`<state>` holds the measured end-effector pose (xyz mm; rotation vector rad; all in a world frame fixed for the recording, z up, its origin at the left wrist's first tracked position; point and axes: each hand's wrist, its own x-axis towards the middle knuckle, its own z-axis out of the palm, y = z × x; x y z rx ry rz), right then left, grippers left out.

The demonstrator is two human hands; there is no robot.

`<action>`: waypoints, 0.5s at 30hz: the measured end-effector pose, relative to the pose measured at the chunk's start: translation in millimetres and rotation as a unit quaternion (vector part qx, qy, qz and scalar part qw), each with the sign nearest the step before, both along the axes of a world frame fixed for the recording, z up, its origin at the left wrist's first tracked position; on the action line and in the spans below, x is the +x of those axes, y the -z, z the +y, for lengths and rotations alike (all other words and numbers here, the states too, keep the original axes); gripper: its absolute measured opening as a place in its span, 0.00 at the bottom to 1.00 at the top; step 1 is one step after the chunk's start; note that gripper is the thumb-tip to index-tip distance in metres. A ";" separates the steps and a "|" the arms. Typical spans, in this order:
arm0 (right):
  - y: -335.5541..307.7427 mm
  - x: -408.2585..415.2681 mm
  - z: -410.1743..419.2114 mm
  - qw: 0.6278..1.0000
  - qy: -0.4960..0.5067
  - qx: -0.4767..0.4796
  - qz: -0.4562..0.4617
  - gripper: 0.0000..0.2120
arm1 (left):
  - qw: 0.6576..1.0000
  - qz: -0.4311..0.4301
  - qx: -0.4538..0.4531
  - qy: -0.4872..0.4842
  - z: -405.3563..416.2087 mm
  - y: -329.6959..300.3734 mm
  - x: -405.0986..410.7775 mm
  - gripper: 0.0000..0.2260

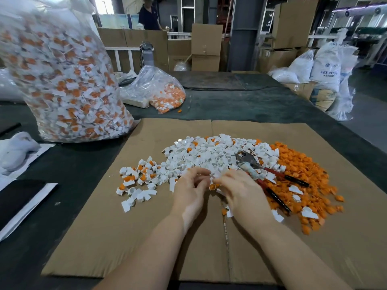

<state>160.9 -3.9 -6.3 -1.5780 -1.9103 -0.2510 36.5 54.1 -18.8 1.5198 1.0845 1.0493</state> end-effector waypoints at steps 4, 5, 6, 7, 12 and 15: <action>13.8 -6.3 1.8 0.996 0.007 -0.012 0.083 0.02 | 0.999 -0.024 -0.012 0.044 -3.0 -1.1 -2.0 0.14; 14.7 -5.4 2.6 0.995 0.018 -0.009 0.094 0.02 | 0.998 -0.025 -0.013 0.053 -3.9 -0.9 -1.9 0.15; 14.8 -5.0 3.0 0.994 0.027 -0.004 0.102 0.03 | 0.998 -0.011 -0.004 0.059 -4.6 -0.6 -1.3 0.17; 14.1 -5.1 3.0 0.994 0.032 0.001 0.108 0.03 | 0.998 0.014 0.011 0.065 -5.3 -0.1 -0.2 0.17; 14.3 -4.1 -1.2 0.994 0.036 0.031 0.098 0.06 | 0.995 0.061 0.050 0.058 -4.7 3.0 1.6 0.14; 16.2 -0.8 -3.1 0.990 0.067 0.046 0.117 0.08 | 0.994 0.073 0.060 0.048 -3.0 4.5 0.9 0.14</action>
